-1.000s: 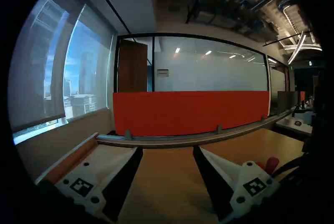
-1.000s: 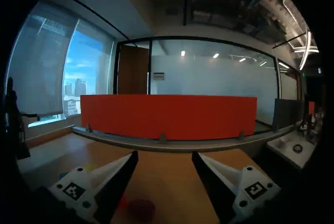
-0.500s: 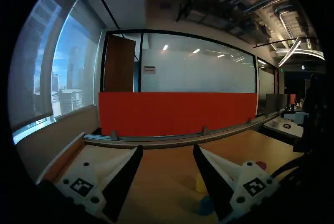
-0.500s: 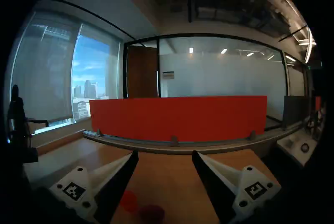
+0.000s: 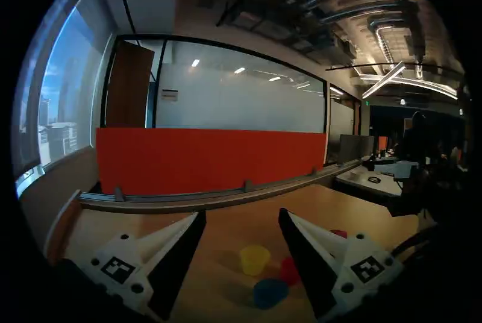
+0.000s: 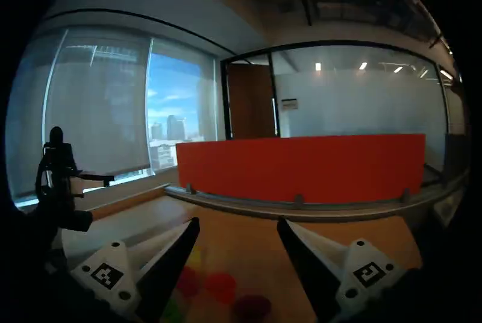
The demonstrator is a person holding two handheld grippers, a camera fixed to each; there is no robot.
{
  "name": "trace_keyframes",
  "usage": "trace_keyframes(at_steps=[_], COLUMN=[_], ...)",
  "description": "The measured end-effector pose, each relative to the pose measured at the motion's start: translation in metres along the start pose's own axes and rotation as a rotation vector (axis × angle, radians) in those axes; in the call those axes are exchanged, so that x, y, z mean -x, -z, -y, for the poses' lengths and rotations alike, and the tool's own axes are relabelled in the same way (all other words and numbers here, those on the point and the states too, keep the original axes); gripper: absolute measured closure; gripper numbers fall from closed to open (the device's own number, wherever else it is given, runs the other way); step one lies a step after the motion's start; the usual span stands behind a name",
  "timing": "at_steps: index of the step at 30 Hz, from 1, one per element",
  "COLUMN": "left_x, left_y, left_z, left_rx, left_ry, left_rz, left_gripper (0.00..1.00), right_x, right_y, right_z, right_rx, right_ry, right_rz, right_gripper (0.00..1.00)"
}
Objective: Pour water
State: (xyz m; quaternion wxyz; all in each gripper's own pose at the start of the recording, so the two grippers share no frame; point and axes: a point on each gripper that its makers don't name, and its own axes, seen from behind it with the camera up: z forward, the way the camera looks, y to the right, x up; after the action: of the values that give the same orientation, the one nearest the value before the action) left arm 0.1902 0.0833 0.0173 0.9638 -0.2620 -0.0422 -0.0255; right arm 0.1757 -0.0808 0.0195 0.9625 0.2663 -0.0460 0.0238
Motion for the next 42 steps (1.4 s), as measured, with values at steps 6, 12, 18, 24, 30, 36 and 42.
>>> trace_keyframes(at_steps=[6, 12, 18, 24, 30, 36, 42], left_x=[-0.001, 0.0, 0.005, 0.014, 0.022, 0.031, 0.044], left_y=[-0.005, -0.006, -0.006, -0.004, -0.003, -0.003, -0.005], left_z=[-0.013, -0.024, -0.031, -0.038, -0.043, -0.04, -0.038], left_rx=[0.069, 0.123, 0.154, 0.195, 0.228, 0.236, 0.244], left_ry=[0.016, 0.011, -0.02, -0.037, -0.047, -0.043, -0.05], left_rz=[-0.005, -0.001, 0.022, 0.059, 0.091, 0.116, 0.151], left_gripper=[0.11, 0.11, 0.11, 0.11, 0.11, 0.11, 0.11], right_x=[0.002, 0.006, 0.014, 0.035, 0.041, 0.044, 0.057], right_y=[-0.001, -0.002, 0.0, 0.001, 0.005, 0.009, 0.015], right_z=[0.022, 0.03, 0.042, 0.052, 0.067, 0.076, 0.084], right_rx=[-0.09, -0.117, -0.161, -0.212, -0.276, -0.306, -0.338], right_ry=[0.016, 0.04, 0.056, 0.066, 0.1, 0.147, 0.18], right_rz=[0.021, 0.043, 0.073, 0.147, 0.181, 0.2, 0.236], right_gripper=[0.0, 0.0, 0.0, 0.0, 0.0, 0.0, 0.0])
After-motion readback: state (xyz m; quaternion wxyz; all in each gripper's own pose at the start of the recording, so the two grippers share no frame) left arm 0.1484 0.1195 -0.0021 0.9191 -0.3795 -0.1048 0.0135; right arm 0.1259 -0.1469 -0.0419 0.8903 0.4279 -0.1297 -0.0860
